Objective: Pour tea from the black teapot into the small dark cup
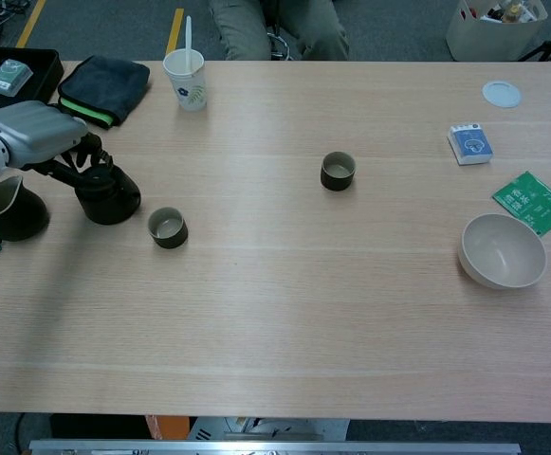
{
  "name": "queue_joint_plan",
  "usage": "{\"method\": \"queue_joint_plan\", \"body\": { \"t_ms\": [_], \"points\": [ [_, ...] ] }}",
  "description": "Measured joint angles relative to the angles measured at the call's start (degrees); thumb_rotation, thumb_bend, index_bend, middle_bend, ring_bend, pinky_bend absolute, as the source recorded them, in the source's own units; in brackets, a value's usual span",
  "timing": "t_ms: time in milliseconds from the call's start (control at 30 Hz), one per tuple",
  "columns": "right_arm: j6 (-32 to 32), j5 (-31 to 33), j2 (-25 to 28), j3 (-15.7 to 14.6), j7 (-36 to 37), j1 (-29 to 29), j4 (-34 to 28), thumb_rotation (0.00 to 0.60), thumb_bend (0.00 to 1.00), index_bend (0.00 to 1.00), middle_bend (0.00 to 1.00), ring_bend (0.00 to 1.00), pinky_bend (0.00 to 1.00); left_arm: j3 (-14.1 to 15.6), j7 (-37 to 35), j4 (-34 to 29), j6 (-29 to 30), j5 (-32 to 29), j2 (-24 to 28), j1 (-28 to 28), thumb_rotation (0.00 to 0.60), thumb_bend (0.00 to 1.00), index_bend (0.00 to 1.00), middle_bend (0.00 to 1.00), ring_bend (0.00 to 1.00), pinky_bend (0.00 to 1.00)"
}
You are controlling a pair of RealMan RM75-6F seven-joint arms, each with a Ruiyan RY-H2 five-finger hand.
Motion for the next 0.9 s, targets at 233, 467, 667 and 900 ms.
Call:
{"method": "queue_joint_plan", "body": {
  "t_ms": [233,467,667,900],
  "points": [
    [-0.01,0.06,-0.10,-0.04,0.30,-0.07,0.30,0.600,0.21,0.26,0.30,0.21,0.31,-0.30,0.75,-1.26,-0.01,0.12,0.18,0.09,0.111,0.20,0.39,0.45,0.32,0.11],
    [0.02,0.33,-0.11,0.08,0.61,-0.13,0.58,0.600,0.21,0.26,0.30,0.21,0.31,-0.63,1.21,-1.85,-0.81,-0.33,-0.12,-0.18,0.113,0.20,0.43,0.49,0.36,0.11],
    [0.00,0.68,-0.15,0.27,0.84,-0.16,0.82,0.600,0.21,0.26,0.30,0.21,0.31,-0.90,1.63,-2.16,-1.91,-0.93,-0.43,-0.89,0.114,0.20,0.51,0.59,0.44,0.11],
    [0.12,0.87,-0.11,0.45,1.10,-0.21,0.95,0.600,0.21,0.26,0.30,0.21,0.31,-1.21,1.24,-2.27,-3.63,-2.29,-0.54,-1.73,0.114,0.20,0.60,0.68,0.51,0.11]
  ]
}}
